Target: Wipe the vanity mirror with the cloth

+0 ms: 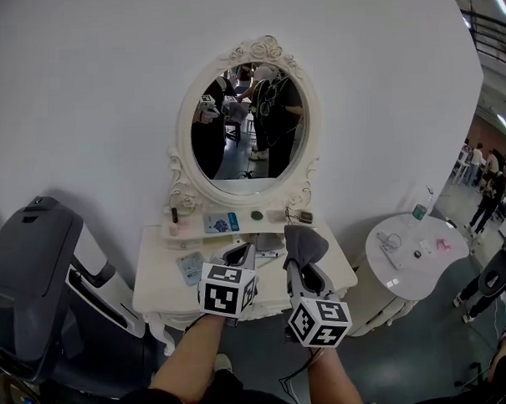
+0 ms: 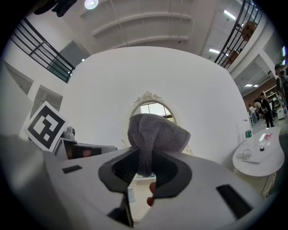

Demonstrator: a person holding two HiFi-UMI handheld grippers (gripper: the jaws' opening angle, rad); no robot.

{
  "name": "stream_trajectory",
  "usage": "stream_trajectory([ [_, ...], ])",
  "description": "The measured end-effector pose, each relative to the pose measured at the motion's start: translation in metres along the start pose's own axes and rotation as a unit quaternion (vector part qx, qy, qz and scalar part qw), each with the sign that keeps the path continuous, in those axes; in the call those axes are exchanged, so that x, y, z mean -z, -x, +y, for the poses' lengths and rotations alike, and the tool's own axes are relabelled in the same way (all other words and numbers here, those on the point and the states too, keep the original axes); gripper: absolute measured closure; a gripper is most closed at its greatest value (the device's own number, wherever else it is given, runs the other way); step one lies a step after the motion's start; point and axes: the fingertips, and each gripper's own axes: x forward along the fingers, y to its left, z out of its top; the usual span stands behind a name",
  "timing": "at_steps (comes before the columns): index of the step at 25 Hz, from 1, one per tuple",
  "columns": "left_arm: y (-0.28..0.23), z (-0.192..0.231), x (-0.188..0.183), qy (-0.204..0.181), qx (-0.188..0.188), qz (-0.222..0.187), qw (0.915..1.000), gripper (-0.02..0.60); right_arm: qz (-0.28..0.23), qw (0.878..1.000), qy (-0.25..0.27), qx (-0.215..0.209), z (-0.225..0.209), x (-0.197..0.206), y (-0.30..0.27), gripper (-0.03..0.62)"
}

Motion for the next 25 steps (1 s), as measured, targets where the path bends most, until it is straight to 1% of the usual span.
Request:
stream_trajectory([
  [4, -0.033, 0.017, -0.001, 0.003, 0.008, 0.003, 1.0, 0.577, 0.001, 1.0, 0.007, 0.0, -0.008, 0.002, -0.034, 0.511],
  [8, -0.064, 0.039, 0.002, 0.012, 0.008, 0.015, 0.9998, 0.577, 0.018, 1.0, 0.003, 0.002, -0.017, 0.01, -0.069, 0.511],
  [11, -0.083, 0.056, -0.002, 0.015, 0.004, 0.018, 0.9997, 0.577, 0.024, 1.0, -0.001, -0.002, -0.023, 0.008, -0.096, 0.511],
  [20, -0.142, 0.105, -0.019, -0.006, -0.004, 0.026, 0.9996, 0.577, 0.026, 0.999, -0.016, -0.017, -0.029, 0.008, -0.175, 0.511],
  [25, -0.169, 0.136, -0.022, -0.003, -0.009, 0.029, 0.9995, 0.577, 0.034, 0.999, -0.009, -0.03, -0.024, 0.012, -0.219, 0.511],
])
